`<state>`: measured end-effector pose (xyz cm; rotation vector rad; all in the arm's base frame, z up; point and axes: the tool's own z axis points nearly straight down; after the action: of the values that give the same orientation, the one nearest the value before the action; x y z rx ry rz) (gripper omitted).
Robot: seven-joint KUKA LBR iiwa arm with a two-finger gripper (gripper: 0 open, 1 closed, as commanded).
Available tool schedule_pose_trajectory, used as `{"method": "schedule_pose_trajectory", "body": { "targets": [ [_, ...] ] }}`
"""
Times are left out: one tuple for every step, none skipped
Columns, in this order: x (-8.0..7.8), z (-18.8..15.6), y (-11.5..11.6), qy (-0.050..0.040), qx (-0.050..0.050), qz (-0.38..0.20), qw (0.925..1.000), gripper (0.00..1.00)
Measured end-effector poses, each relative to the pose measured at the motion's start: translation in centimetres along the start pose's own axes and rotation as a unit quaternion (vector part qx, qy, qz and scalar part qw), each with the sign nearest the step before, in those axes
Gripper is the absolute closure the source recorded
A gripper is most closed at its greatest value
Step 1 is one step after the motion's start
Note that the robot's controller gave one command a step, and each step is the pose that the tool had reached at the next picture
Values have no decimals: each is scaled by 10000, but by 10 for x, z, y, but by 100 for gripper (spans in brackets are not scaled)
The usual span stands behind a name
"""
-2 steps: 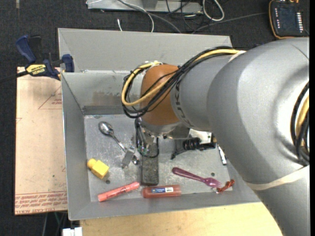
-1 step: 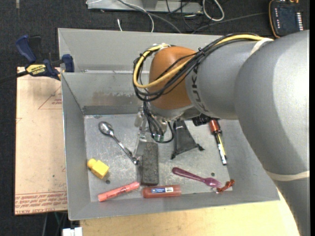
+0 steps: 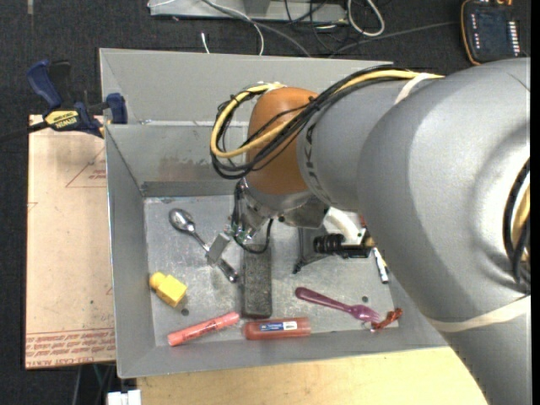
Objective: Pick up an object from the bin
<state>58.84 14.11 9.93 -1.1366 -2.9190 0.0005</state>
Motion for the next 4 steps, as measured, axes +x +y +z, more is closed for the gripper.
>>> {"method": "schedule_pose_trajectory", "body": {
  "targets": [
    [5, 30, 50, -66, -51, -915, 9958, 0],
    [28, 29, 36, -7, -7, 1162, 9932, 100],
    [28, 29, 36, -8, -6, 1162, 9932, 100],
    [30, 15, 33, 13, 47, 1159, 9932, 100]
  ]
}}
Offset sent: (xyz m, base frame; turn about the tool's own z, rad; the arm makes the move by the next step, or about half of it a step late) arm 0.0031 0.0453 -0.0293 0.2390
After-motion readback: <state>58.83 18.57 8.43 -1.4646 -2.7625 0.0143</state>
